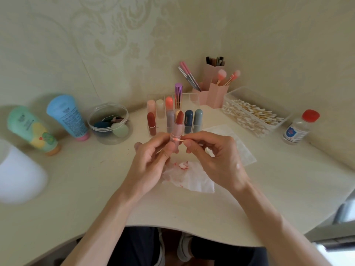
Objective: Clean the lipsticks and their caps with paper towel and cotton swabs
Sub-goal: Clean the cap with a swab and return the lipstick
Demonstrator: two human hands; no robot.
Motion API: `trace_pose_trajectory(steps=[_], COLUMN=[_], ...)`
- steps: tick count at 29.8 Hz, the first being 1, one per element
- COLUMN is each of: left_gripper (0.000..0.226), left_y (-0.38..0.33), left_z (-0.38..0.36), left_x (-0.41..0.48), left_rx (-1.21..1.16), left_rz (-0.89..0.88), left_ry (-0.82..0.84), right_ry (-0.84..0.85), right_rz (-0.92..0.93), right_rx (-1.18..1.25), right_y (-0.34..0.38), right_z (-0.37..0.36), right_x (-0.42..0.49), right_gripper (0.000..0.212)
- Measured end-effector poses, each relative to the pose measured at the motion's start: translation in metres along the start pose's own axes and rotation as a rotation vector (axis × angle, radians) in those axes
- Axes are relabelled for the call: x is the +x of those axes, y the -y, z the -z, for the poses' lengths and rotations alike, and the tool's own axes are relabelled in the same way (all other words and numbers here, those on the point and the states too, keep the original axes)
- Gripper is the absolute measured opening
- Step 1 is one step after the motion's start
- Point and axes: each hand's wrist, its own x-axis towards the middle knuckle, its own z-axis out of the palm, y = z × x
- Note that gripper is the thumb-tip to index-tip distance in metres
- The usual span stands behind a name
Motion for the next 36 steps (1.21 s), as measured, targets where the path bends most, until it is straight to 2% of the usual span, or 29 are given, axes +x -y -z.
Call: trace_pose_trajectory(steps=[11, 21, 27, 32, 36], left_gripper=[0.028, 0.035, 0.024, 0.017, 0.019], left_y=[0.004, 0.007, 0.004, -0.001, 0.005], left_z=[0.002, 0.002, 0.000, -0.007, -0.011], left_x=[0.001, 0.001, 0.003, 0.009, 0.021], left_rx=[-0.090, -0.084, -0.110, -0.069, 0.136], left_rz=[0.047, 0.074, 0.102, 0.110, 0.139], left_ry=[0.004, 0.030, -0.122, -0.160, -0.178], right_ry=[-0.092, -0.130, -0.285, -0.385, -0.437], right_rz=[0.029, 0.122, 0.014, -0.081, -0.139], right_rx=[-0.169, -0.309, -0.356, -0.430, -0.464], right_y=[-0.008, -0.007, -0.006, -0.012, -0.016], right_z=[0.003, 0.003, 0.009, 0.016, 0.021], right_x=[0.001, 0.000, 0.001, 0.004, 0.006], right_gripper=[0.009, 0.015, 0.008, 0.008, 0.009])
